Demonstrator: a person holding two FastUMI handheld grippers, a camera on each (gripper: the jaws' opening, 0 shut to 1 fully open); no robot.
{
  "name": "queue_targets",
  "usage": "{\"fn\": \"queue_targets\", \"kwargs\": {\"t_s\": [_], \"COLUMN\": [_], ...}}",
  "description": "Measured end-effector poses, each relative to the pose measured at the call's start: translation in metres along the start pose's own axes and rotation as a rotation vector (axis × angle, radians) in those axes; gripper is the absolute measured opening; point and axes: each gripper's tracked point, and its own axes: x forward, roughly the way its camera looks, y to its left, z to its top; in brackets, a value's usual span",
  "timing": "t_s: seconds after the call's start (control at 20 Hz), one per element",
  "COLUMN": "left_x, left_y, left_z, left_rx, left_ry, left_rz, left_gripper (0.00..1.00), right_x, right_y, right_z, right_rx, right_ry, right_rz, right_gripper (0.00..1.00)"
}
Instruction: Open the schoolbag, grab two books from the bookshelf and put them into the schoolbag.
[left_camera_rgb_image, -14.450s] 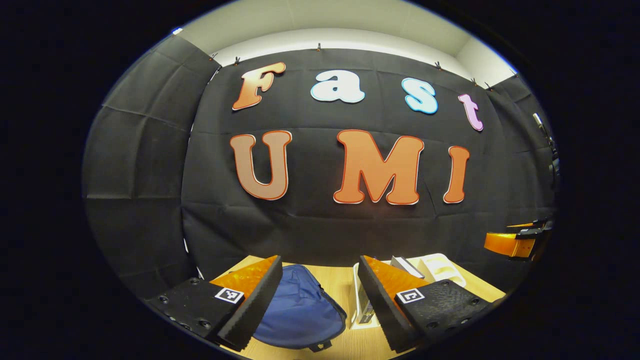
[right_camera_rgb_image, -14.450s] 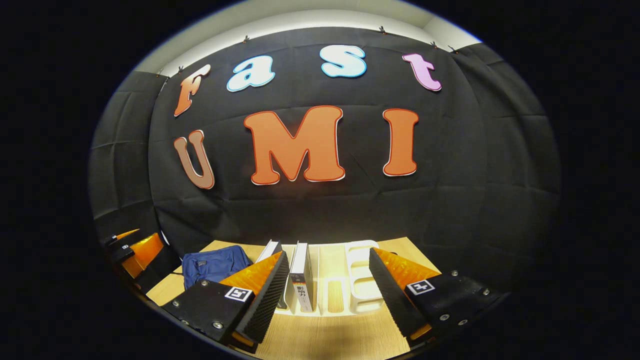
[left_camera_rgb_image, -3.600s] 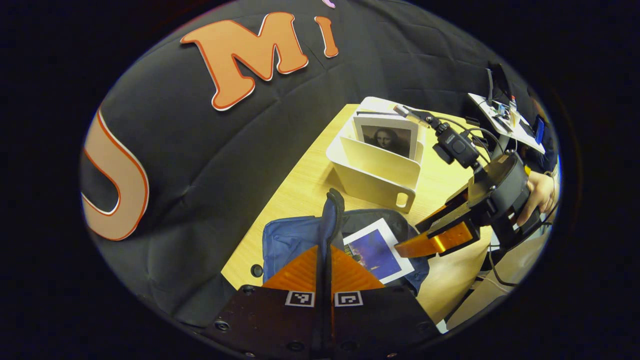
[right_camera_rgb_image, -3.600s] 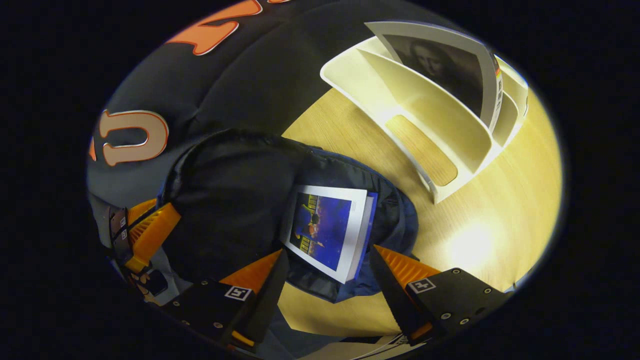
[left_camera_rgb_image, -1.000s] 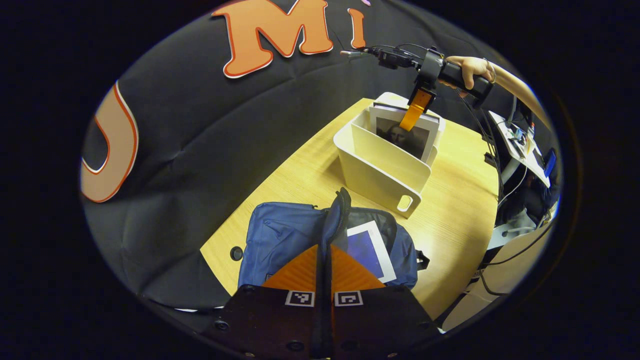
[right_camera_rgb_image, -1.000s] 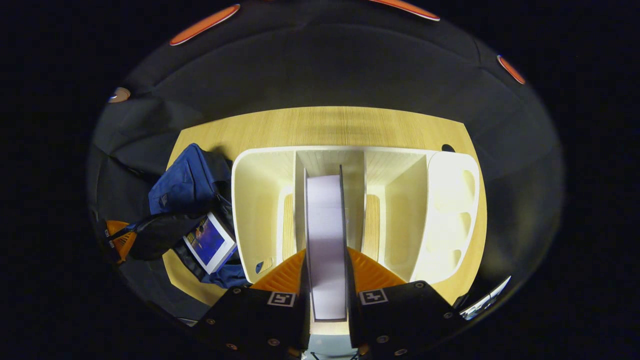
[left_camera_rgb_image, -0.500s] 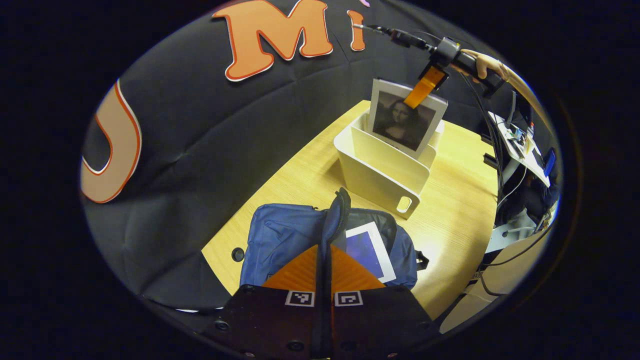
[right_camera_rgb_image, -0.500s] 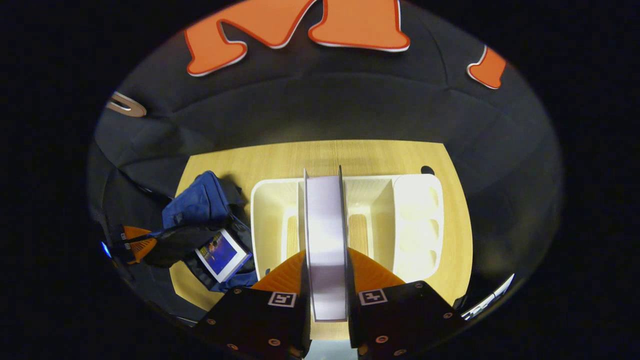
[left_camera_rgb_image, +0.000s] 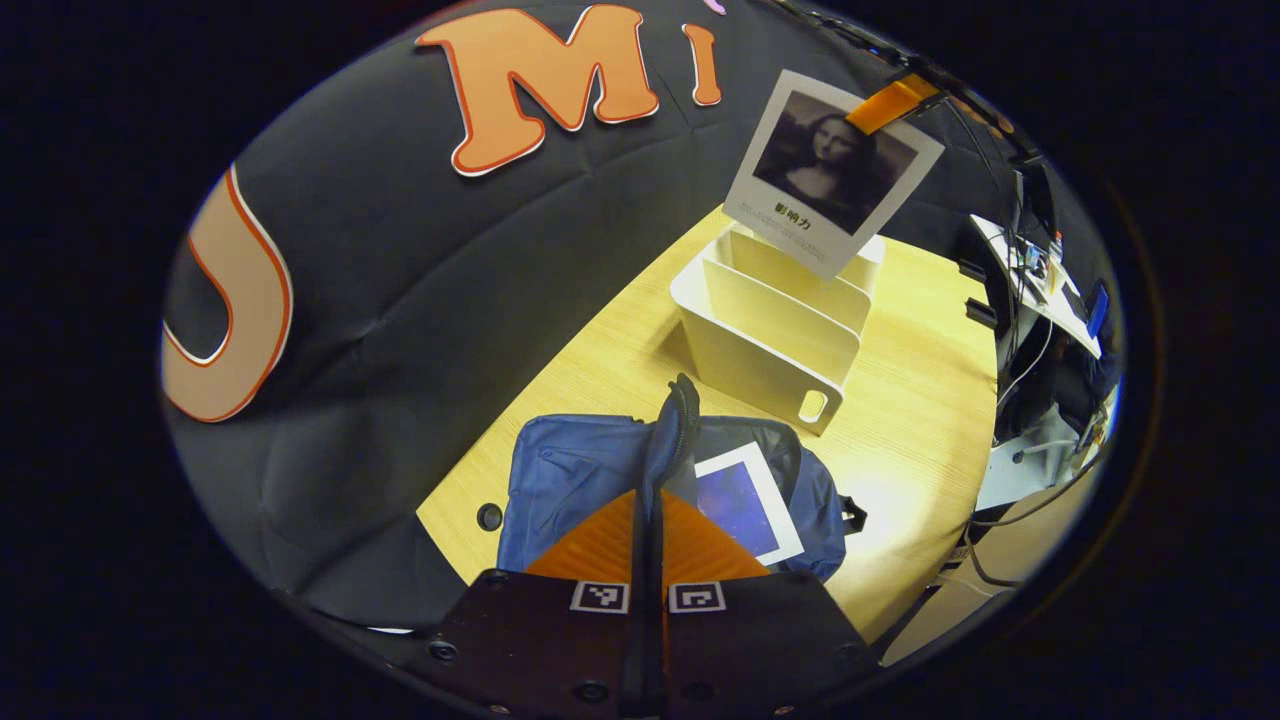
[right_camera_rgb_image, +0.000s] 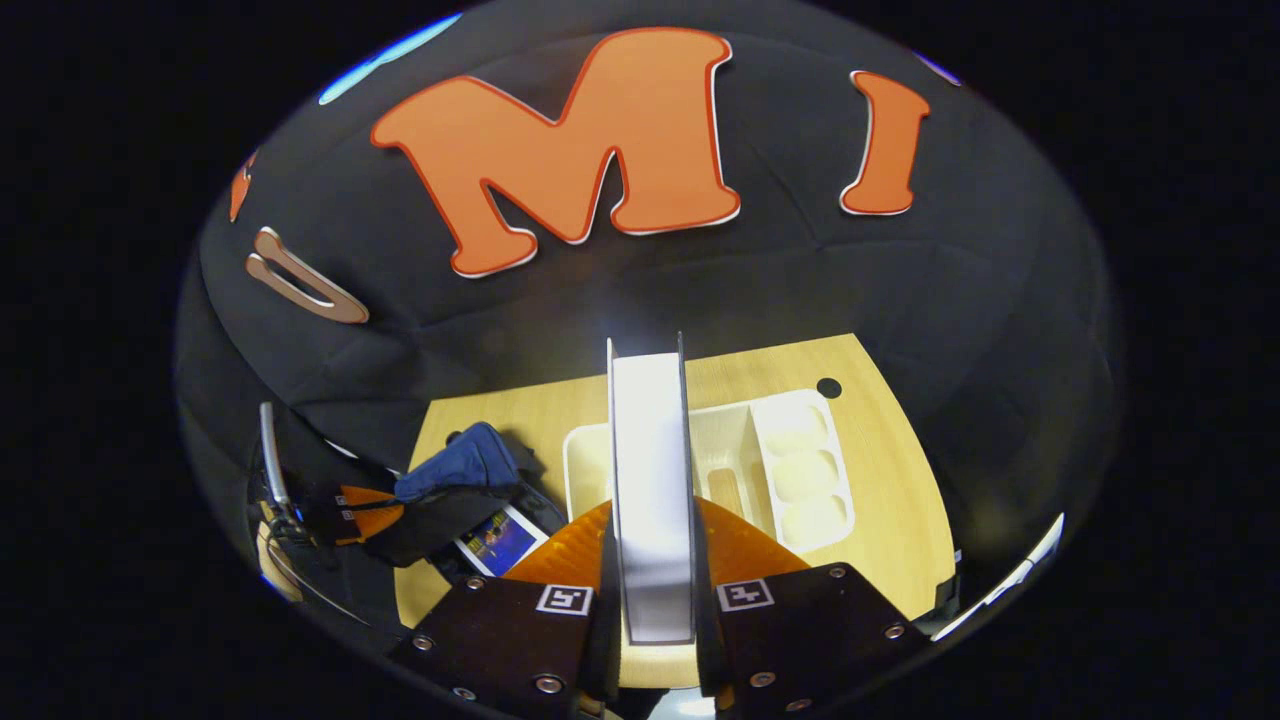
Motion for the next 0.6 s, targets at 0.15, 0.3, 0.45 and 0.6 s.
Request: {"fn": "queue_targets", "kwargs": {"t_s": [0.15, 0.3, 0.45, 0.6], "left_x": [-0.001, -0.001, -0.003, -0.006], "left_y": [0.000, 0.000, 0.005, 0.004], "left_z": [-0.001, 0.000, 0.002, 0.001], "left_rx": [0.007, 0.021, 0.045, 0.056], "left_ry": [-0.006, -0.013, -0.016, -0.019], "left_rz": [-0.002, -0.003, 0.006, 0.006], "left_gripper": [0.00, 0.00, 0.00, 0.00], "right_x": [-0.030, -0.042, -0.043, -0.025], "right_y": [0.012, 0.034, 0.057, 0.073], "right_z": [-0.011, -0.036, -0.067, -0.106], "right_rx": [0.077, 0.151, 0.234, 0.296], "right_ry": [-0.039, -0.032, -0.012, 0.039], "right_rz": [0.068, 0.163, 0.266, 0.313], "right_gripper": [0.30, 0.30, 0.30, 0.30]}}
